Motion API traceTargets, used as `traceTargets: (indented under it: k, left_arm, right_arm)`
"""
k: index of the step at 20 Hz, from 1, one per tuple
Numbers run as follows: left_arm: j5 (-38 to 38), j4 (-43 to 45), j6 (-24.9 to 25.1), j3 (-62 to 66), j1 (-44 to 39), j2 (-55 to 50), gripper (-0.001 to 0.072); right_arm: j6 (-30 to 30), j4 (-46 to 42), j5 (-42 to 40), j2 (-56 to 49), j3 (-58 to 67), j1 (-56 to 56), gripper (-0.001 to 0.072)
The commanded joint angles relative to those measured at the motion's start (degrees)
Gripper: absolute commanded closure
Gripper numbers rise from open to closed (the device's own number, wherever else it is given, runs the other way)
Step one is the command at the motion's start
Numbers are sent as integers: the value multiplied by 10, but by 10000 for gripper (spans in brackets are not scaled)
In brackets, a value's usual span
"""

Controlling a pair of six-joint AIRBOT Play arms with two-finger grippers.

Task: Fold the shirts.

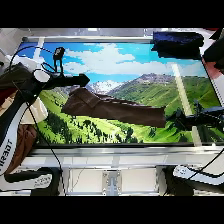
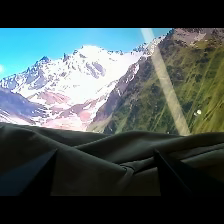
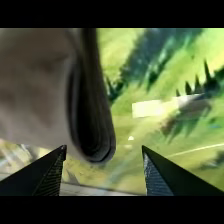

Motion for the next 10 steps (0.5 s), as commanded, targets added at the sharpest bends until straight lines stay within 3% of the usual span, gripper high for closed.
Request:
traceTargets:
  k: [1,8,10]
  left_arm:
    - [0,-1,0,0,-10,-1,10]
    - [0,0,0,0,-28,-1,11]
    - [-2,0,0,-2,-30,-8,11]
  right_arm:
    - [-42,88,39,-27,-48,-3,156]
    - [-23,103,155,-34,-33,115,173]
    - [-4,103,150,-33,-17,136,420]
